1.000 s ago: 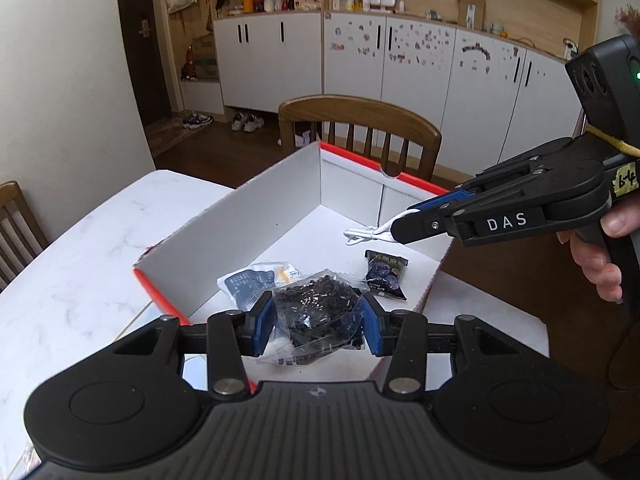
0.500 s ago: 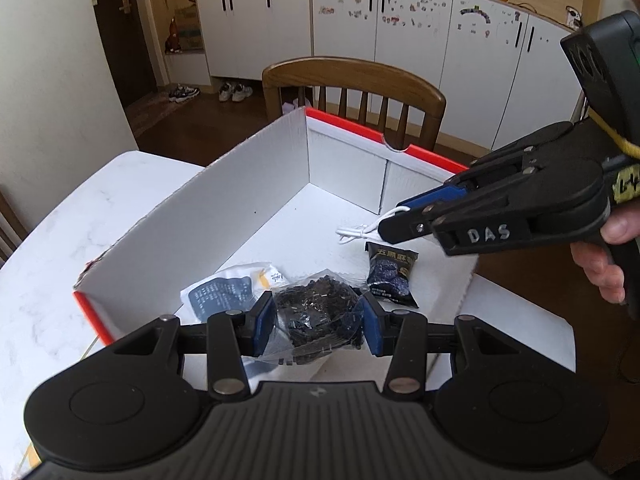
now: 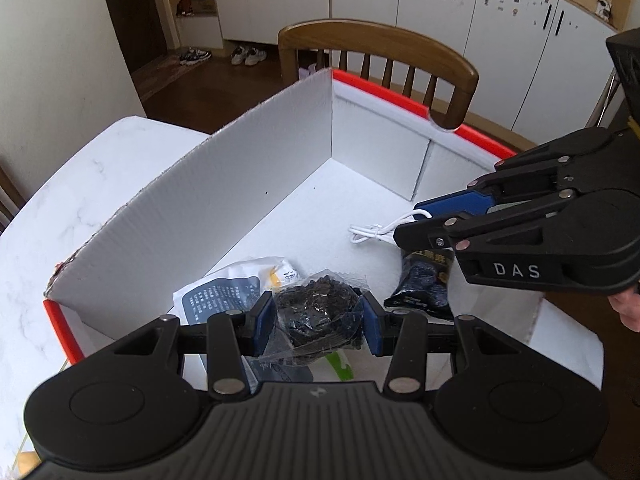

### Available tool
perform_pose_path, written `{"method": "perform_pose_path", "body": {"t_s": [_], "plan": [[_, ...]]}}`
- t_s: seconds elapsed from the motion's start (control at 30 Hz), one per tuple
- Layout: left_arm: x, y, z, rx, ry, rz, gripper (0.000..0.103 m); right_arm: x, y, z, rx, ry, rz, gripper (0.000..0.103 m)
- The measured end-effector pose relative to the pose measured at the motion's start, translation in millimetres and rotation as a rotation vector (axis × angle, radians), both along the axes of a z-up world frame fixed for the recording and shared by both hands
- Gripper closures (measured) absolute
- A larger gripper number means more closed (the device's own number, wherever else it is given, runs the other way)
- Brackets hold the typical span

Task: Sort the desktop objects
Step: 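Lower the dark bag and white cable toward the shoebox floor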

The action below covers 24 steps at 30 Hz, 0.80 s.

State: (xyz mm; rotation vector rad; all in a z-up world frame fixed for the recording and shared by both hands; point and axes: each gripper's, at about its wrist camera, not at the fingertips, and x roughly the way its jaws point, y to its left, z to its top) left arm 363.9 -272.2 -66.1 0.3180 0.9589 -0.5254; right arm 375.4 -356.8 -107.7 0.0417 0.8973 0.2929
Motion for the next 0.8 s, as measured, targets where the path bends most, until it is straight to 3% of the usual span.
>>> {"method": "perform_pose_path", "body": {"t_s": [0.43,0.8], "plan": [[17,-12,-25,0.052,0.095,-0.014,0.059,6,6,-18,-0.039,0.042,0.028,0.085],[26,-16,-33,0.04,0.144,-0.024,0.059,15,7,-22,-0.052,0.075,0.025,0.085]]}}
